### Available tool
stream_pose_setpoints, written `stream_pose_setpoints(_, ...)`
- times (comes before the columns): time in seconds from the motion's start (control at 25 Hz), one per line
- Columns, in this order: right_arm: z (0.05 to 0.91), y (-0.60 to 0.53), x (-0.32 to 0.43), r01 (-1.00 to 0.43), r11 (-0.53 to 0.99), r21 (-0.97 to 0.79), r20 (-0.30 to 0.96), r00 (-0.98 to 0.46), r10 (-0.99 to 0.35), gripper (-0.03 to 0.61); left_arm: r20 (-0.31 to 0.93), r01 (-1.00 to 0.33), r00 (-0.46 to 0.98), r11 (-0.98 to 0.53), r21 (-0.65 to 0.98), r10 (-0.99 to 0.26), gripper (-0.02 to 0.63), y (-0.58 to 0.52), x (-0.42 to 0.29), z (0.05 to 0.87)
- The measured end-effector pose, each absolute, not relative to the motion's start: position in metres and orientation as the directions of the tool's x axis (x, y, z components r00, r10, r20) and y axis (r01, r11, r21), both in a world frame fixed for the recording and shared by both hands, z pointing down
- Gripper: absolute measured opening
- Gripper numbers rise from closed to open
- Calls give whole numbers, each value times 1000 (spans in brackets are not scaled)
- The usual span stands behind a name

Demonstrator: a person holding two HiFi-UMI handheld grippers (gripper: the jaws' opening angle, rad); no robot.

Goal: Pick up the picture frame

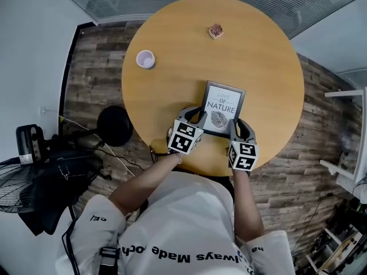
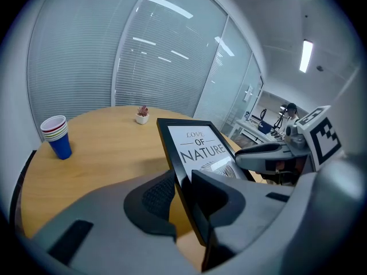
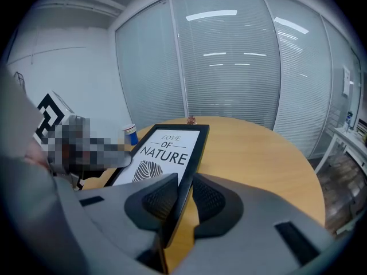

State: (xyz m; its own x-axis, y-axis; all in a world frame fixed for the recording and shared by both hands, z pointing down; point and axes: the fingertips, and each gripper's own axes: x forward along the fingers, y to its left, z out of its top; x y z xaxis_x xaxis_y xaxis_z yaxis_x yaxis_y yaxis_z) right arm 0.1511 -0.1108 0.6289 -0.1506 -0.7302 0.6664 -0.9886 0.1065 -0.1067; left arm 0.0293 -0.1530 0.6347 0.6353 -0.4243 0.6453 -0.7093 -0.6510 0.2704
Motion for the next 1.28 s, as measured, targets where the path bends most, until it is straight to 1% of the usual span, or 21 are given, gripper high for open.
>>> stream_pose_setpoints(0.6,576,-109,154,-990,106,-87,610,-138,-780,97,590,-703,659,-662,261,-467,106,-152,32,582)
stream_pose_setpoints(1.28,512,-113,141,-991,120,-65,538,-136,-832,97,509,-710,674,-660,247,-536,103,-155,18,516)
